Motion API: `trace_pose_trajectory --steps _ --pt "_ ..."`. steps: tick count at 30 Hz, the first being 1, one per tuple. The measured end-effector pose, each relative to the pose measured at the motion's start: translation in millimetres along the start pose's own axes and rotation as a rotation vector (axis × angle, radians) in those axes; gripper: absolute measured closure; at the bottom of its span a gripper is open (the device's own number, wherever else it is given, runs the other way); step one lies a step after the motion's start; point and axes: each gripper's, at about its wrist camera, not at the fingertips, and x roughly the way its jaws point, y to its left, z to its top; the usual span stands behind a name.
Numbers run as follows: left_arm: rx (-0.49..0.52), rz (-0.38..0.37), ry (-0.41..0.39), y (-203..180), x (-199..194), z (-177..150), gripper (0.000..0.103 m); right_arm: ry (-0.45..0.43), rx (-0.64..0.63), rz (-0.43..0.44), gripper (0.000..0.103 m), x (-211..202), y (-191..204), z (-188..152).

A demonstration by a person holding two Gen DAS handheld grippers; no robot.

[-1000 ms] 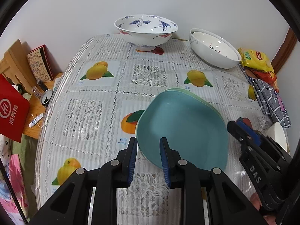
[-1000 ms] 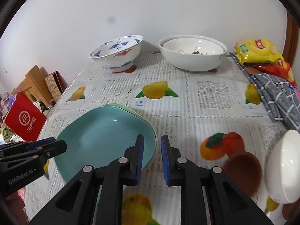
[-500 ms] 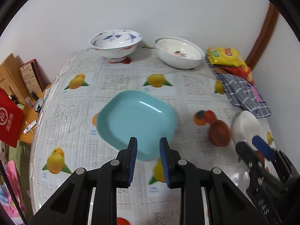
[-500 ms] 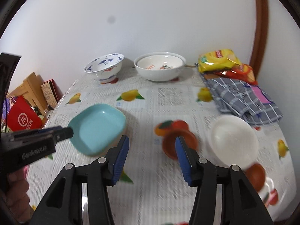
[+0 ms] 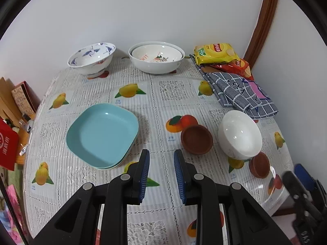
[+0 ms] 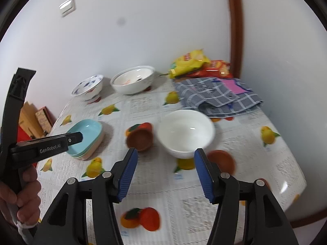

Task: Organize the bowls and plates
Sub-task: 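Grasp a brown clay bowl rim with the right tool while the left tool grasps another brown bowl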

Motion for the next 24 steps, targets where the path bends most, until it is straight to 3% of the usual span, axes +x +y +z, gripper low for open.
trace_pose_trajectory --steps 8,14,17,24 --pt "-0.028 0.042 0.012 -11.1 24.5 1.6 0.075 -0.016 0.12 -0.041 0.039 -9.9 -72.0 -8.7" --pt "-0.024 0.044 0.061 -24.6 54.6 -2.1 0.075 0.029 0.13 -0.137 0.039 16.2 -107.0 -21.4" --pt "-0.016 0.054 0.082 -29.7 68.7 -1.1 0.075 0.052 0.143 -0.135 0.039 33.1 -119.7 -27.9" --pt "-0.02 0.06 0.142 -33.3 106.3 3.6 0.075 0.177 0.182 -0.095 0.052 83.0 -134.0 -39.9"
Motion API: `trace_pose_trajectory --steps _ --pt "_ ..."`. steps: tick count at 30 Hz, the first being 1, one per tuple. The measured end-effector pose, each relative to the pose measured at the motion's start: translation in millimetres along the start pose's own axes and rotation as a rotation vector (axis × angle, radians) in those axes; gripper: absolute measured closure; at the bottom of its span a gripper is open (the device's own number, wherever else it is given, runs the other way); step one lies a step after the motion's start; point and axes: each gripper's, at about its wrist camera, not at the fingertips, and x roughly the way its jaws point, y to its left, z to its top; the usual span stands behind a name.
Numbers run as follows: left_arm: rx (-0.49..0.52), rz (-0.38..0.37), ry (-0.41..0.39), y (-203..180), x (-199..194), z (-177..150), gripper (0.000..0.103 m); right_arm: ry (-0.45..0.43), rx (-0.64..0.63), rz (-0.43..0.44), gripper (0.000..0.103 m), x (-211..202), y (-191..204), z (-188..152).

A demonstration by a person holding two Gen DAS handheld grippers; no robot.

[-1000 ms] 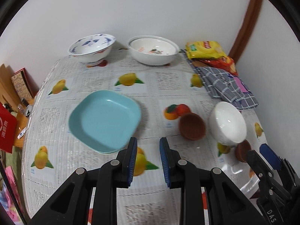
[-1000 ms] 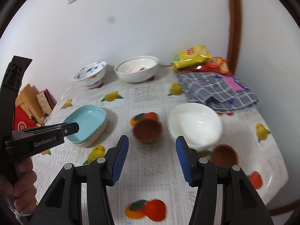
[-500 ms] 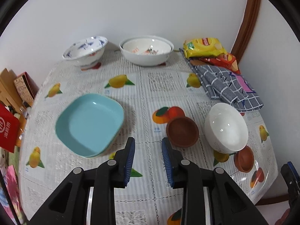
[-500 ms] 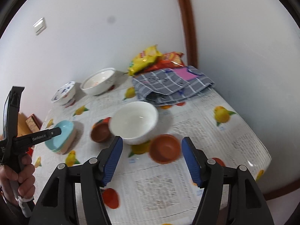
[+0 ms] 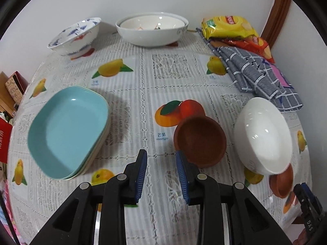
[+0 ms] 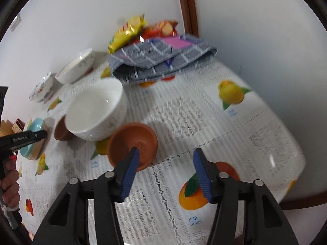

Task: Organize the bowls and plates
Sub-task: 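Grasp a brown clay bowl rim with the right tool while the left tool grasps another brown bowl, then carry the brown bowl in the right tool over the white bowl while the left tool holds its brown bowl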

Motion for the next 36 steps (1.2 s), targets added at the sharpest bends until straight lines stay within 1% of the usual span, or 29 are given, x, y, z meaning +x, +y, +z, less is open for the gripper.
trace_pose_trajectory --steps 3,4,6,12,16,17,18,20,21,23,25,28,29,30,34,36 --pt "-0.003 0.002 0.007 -2.1 12.9 4.4 0.075 0.039 0.021 0.022 0.057 16.6 -1.7 0.7" --pt "-0.006 -0.001 -0.003 -2.2 15.1 6.5 0.071 0.046 0.024 0.03 0.058 21.1 -2.3 1.3" --pt "-0.006 -0.008 0.005 -3.3 20.2 10.2 0.068 0.053 0.028 0.037 0.058 27.7 -2.6 2.8" --pt "0.005 -0.013 0.02 -7.7 34.8 15.0 0.068 0.065 0.018 0.038 0.068 41.6 1.1 6.7" --pt "0.005 -0.032 0.028 -10.4 42.9 15.0 0.069 0.05 0.007 0.025 0.068 45.3 3.6 6.7" --pt "0.007 -0.034 0.025 -11.1 43.5 14.8 0.07 0.049 0.0 0.02 0.068 45.8 4.2 7.3" --pt "0.011 -0.036 0.024 -11.8 44.2 14.4 0.074 0.047 -0.01 0.013 0.068 46.2 5.5 7.3" --pt "0.015 -0.049 0.026 -13.7 46.3 13.7 0.077 0.041 -0.032 -0.004 0.068 46.8 8.5 6.8" --pt "0.016 -0.055 0.025 -14.1 46.5 13.6 0.079 0.038 -0.041 -0.01 0.068 46.9 9.8 6.6" --pt "0.015 -0.06 0.021 -15.8 46.0 13.2 0.082 0.036 -0.045 -0.013 0.068 47.4 10.3 6.9" --pt "0.015 -0.071 0.013 -16.8 45.9 12.9 0.087 0.032 -0.039 -0.01 0.069 47.3 10.6 7.1" --pt "0.023 -0.067 0.011 -18.4 45.2 12.6 0.088 0.018 -0.05 -0.005 0.078 47.8 13.1 7.2" --pt "0.027 -0.067 0.009 -18.6 44.4 12.6 0.089 0.019 -0.046 0.012 0.088 48.1 12.9 7.8" --pt "0.029 -0.07 0.008 -18.4 43.6 12.8 0.09 0.021 -0.035 0.029 0.089 48.4 12.8 8.2" --pt "0.036 -0.1 0.013 -17.2 38.6 16.2 0.094 0.009 -0.006 0.043 0.092 46.5 11.8 10.0" --pt "0.048 -0.104 0.007 -18.2 35.0 19.0 0.095 0.007 0.016 0.061 0.093 44.4 10.6 11.9"
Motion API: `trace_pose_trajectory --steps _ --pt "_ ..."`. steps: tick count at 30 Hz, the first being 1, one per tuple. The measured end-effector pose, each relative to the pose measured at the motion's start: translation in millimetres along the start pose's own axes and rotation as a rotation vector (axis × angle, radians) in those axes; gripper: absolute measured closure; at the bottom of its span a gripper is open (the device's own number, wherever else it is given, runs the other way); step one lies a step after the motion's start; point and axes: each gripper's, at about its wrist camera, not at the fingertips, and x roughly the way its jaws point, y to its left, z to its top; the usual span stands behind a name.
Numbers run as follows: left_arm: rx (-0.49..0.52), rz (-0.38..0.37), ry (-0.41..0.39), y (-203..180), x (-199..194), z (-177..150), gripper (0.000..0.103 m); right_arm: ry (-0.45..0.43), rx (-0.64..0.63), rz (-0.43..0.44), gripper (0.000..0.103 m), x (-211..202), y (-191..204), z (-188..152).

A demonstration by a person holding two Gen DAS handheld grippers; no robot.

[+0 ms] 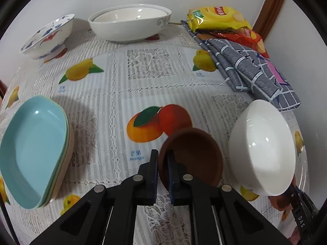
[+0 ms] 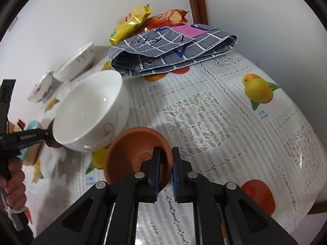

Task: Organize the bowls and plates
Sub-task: 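Carry the brown bowl in the right tool over the white bowl while the left tool holds its brown bowl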

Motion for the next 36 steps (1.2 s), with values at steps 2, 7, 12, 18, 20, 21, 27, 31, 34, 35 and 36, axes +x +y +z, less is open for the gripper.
trace_pose_trajectory --steps 2,7,12,18,20,21,27,31,34,35,36 --pt "0.004 0.0 -0.008 -0.9 -3.9 3.9 0.095 -0.002 0.02 0.019 0.094 -2.6 -0.6 2.2" --pt "0.024 -0.016 -0.038 -3.0 -20.7 17.8 0.095 -0.045 0.023 -0.015 0.094 -18.5 2.9 9.6" --pt "0.051 -0.023 -0.074 -4.3 -38.9 35.4 0.095 -0.079 0.051 -0.017 0.094 -39.1 -0.1 22.2" --pt "0.092 -0.021 -0.115 -2.9 -52.8 53.9 0.095 -0.147 0.091 -0.039 0.094 -67.2 2.4 44.4" --pt "0.108 -0.014 -0.129 -1.0 -55.6 60.0 0.095 -0.165 0.094 -0.036 0.094 -72.6 7.2 49.4" --pt "0.115 -0.014 -0.134 0.8 -55.9 63.2 0.095 -0.172 0.092 -0.035 0.094 -74.7 11.7 52.7" --pt "0.124 -0.033 -0.14 8.5 -45.0 75.3 0.095 -0.176 0.077 -0.011 0.094 -69.4 41.8 66.0" --pt "0.136 -0.049 -0.139 11.9 -37.5 76.4 0.095 -0.153 0.063 -0.009 0.094 -58.1 59.4 67.0" --pt "0.141 -0.059 -0.14 15.2 -38.7 82.0 0.095 -0.144 0.047 -0.023 0.094 -50.5 70.1 65.4" --pt "0.135 -0.06 -0.149 17.9 -41.2 82.8 0.095 -0.139 0.051 -0.022 0.094 -48.0 72.3 64.8" --pt "0.13 -0.059 -0.152 20.4 -43.0 82.8 0.095 -0.136 0.056 -0.018 0.094 -45.9 74.6 64.0"
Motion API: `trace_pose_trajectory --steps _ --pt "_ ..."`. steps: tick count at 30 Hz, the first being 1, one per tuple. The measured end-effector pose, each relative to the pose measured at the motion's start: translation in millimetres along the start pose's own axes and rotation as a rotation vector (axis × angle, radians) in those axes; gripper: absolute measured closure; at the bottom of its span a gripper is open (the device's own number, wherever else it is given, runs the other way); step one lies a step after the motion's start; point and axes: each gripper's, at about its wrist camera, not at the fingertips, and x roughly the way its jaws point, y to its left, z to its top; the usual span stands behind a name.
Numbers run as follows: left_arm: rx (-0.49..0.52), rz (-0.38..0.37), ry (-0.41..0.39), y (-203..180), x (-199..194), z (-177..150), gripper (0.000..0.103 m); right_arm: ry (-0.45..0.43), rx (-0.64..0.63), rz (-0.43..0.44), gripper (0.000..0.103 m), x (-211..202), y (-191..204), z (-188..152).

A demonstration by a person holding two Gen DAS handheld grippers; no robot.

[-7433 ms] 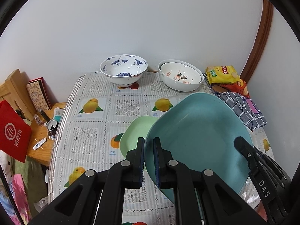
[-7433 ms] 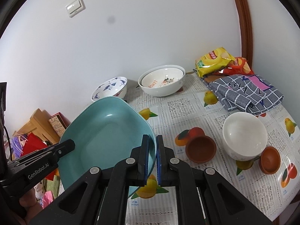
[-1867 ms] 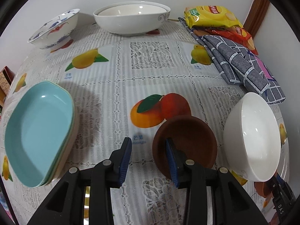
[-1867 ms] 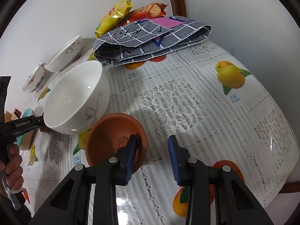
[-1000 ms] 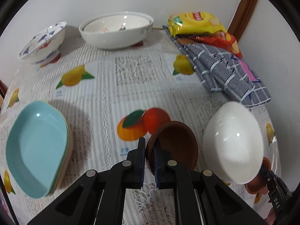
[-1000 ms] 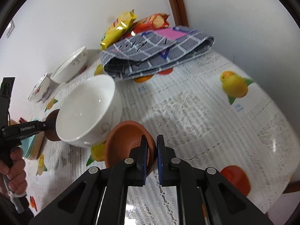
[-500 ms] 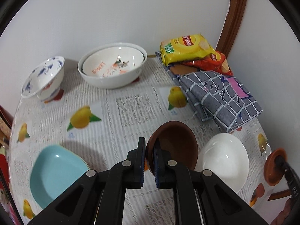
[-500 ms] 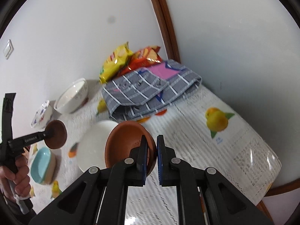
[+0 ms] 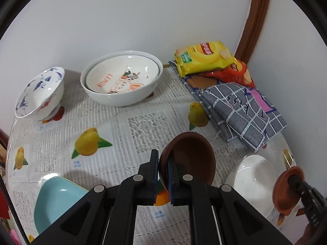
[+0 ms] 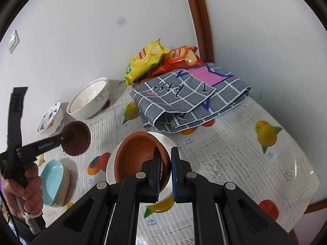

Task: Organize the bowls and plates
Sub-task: 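Carry the brown bowl in the right tool over the white bowl while the left tool holds its brown bowl, then lower the brown bowl into the white bowl and open the right tool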

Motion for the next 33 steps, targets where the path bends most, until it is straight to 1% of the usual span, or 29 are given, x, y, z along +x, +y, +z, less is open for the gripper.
trace_pose_trajectory --steps 6,9,14,19,22,26,33 --pt "-0.013 -0.011 0.018 4.5 1.7 -1.9 0.095 0.018 -0.005 0.005 0.094 10.4 12.1 -7.5" --pt "-0.01 -0.011 0.015 4.4 1.8 -1.9 0.095 0.027 -0.03 -0.03 0.094 17.0 17.4 -9.0" --pt "-0.017 -0.004 0.028 4.6 7.1 -2.2 0.095 0.045 -0.052 -0.058 0.094 29.6 19.0 -9.1" --pt "-0.026 0.007 0.04 9.5 13.6 -1.3 0.095 0.083 -0.085 -0.076 0.094 46.4 24.3 -13.2" --pt "-0.035 0.014 0.048 12.9 16.9 -0.5 0.095 0.097 -0.108 -0.102 0.094 56.4 26.9 -14.8" --pt "-0.043 0.022 0.052 16.5 19.1 0.3 0.095 0.124 -0.113 -0.101 0.094 67.3 27.7 -15.0" --pt "-0.045 0.021 0.066 18.4 23.6 -0.2 0.095 0.133 -0.14 -0.124 0.094 74.0 31.6 -14.0"
